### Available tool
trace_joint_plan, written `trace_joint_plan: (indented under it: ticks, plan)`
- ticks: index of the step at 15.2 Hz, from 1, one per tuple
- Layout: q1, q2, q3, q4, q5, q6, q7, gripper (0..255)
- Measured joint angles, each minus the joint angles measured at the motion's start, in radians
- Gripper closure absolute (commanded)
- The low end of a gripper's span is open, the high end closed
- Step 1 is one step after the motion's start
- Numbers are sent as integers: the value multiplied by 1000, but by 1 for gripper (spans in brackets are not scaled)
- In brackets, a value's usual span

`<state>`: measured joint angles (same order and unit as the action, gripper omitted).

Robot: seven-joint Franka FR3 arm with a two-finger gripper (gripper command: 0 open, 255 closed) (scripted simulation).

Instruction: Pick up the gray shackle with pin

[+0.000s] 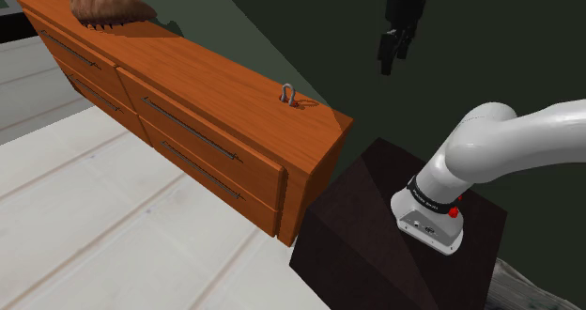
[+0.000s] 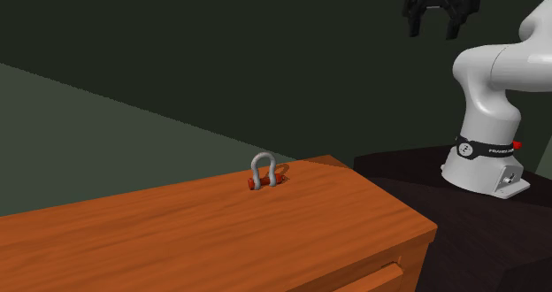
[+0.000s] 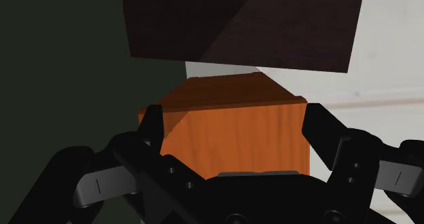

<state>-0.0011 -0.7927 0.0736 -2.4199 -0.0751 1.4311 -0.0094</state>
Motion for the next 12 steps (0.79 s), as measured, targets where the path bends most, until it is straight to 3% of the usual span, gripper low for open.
trace_joint_plan:
  ticks: [4, 12]
  plan:
    - [-5, 67, -9, 5, -5, 61, -7, 0]
    - [-22, 354, -43, 82, -20, 270, -38, 0]
